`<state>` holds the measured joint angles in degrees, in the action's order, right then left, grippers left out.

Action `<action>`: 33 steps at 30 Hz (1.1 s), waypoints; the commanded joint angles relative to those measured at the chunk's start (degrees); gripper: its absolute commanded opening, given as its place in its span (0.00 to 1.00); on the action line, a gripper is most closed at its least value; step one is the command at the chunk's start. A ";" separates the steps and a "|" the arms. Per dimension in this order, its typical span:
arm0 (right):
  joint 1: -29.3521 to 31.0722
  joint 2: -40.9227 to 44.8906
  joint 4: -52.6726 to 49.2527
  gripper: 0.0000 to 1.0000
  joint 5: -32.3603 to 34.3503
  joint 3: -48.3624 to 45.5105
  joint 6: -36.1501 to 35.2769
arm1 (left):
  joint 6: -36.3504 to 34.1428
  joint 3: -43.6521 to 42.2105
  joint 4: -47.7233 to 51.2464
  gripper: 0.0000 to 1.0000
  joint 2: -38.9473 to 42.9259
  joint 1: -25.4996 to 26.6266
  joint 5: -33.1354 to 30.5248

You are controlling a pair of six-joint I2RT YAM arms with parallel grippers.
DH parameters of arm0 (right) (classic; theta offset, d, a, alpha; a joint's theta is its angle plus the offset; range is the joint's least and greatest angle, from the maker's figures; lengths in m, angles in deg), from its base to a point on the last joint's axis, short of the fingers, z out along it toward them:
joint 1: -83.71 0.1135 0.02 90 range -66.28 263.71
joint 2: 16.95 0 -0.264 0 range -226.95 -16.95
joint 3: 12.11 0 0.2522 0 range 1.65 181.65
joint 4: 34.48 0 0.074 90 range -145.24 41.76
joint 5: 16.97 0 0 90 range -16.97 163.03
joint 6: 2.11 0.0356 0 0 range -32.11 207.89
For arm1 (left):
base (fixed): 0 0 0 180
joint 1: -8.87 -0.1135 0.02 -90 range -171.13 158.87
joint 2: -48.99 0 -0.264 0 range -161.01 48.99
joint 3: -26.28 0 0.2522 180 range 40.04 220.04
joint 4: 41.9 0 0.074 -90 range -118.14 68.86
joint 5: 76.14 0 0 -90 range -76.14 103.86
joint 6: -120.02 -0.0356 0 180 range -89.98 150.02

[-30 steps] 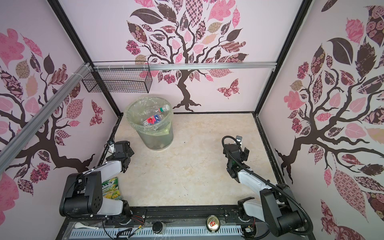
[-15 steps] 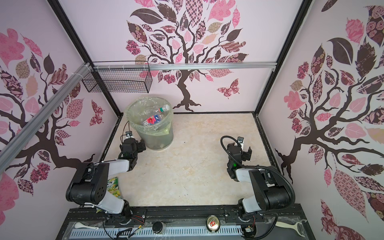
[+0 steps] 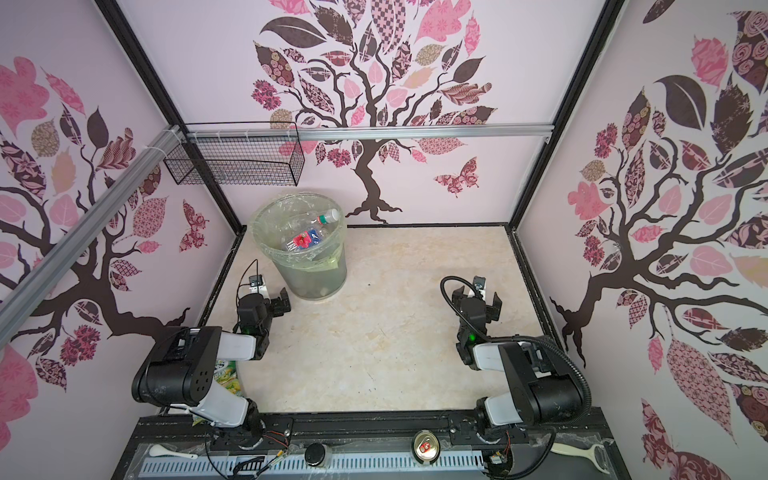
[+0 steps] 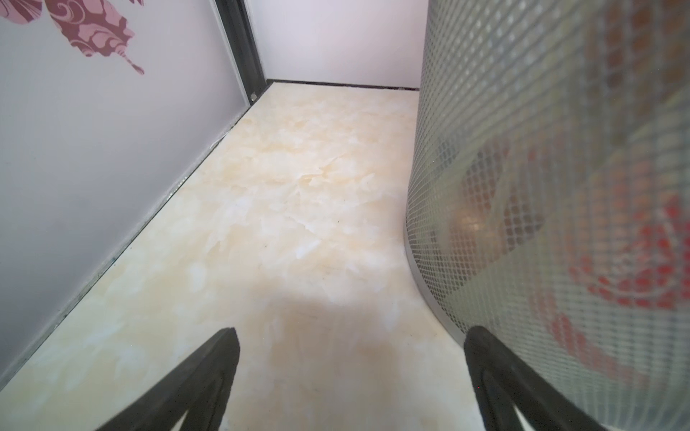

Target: Throw the plastic bottles in the bin

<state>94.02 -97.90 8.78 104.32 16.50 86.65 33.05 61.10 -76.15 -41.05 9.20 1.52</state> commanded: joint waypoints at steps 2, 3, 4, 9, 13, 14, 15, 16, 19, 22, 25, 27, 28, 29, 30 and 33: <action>-0.26 2.63 2.46 1.00 -7.97 -0.67 0.89 | -0.22 1.03 -2.62 0.98 0.03 -0.25 1.00; -0.22 2.37 2.89 0.99 -8.92 -0.67 0.92 | -0.19 1.36 -0.79 0.98 0.52 -0.25 1.16; -0.26 1.89 4.71 1.00 -11.13 -1.50 0.45 | -0.21 1.36 -0.96 0.98 0.75 -0.34 1.52; 0.12 -14.13 40.63 0.99 -9.26 -9.67 -2.31 | -0.13 1.65 -0.94 0.98 0.32 -0.43 1.57; -0.24 -9.54 25.97 1.00 -8.50 -5.85 -0.28 | -0.13 1.66 -0.60 0.98 0.35 -0.51 1.83; -1.20 -8.82 19.92 0.99 -9.40 -3.30 0.97 | -0.13 1.70 -0.45 0.98 0.40 -0.58 1.87; -2.08 -8.75 15.46 1.00 -10.01 -1.05 1.77 | -0.04 1.83 -0.49 0.98 0.32 -0.56 1.90; -3.83 -8.87 12.60 1.00 -12.85 0.34 3.06 | -0.04 1.70 -0.51 0.98 0.40 -0.53 1.92; -4.62 -8.53 11.40 0.99 -13.92 0.51 3.55 | -0.04 1.62 -0.64 0.98 0.50 -0.56 1.88; -4.64 -8.70 11.66 1.00 -14.06 0.61 3.61 | -0.08 1.62 -0.62 0.98 0.48 -0.49 1.81; -4.61 -8.70 11.66 1.00 -14.05 0.59 3.74 | -0.04 1.62 -0.64 0.98 0.48 -0.43 1.79; -4.68 -8.62 11.66 1.00 -13.93 0.51 3.61 | -0.04 1.59 -0.72 0.98 0.51 -0.44 1.68; -4.68 -8.61 11.72 0.99 -13.95 0.56 3.65 | -0.04 1.62 -0.81 0.98 0.48 -0.35 1.62; -4.67 -8.70 11.80 1.00 -13.97 0.60 3.64 | -0.04 1.62 -0.85 0.98 0.44 -0.34 1.46; -4.65 -8.70 11.76 1.00 -13.92 0.61 3.62 | -0.08 1.56 -1.02 0.98 0.39 -0.25 1.28; -4.66 -8.70 11.71 1.00 -13.93 0.57 3.64 | -0.13 1.51 -1.11 0.98 0.39 -0.16 1.10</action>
<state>89.52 -107.32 19.90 90.74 16.96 89.41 33.05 61.14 -76.28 -41.02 8.90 2.79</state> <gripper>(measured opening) 0.995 0.983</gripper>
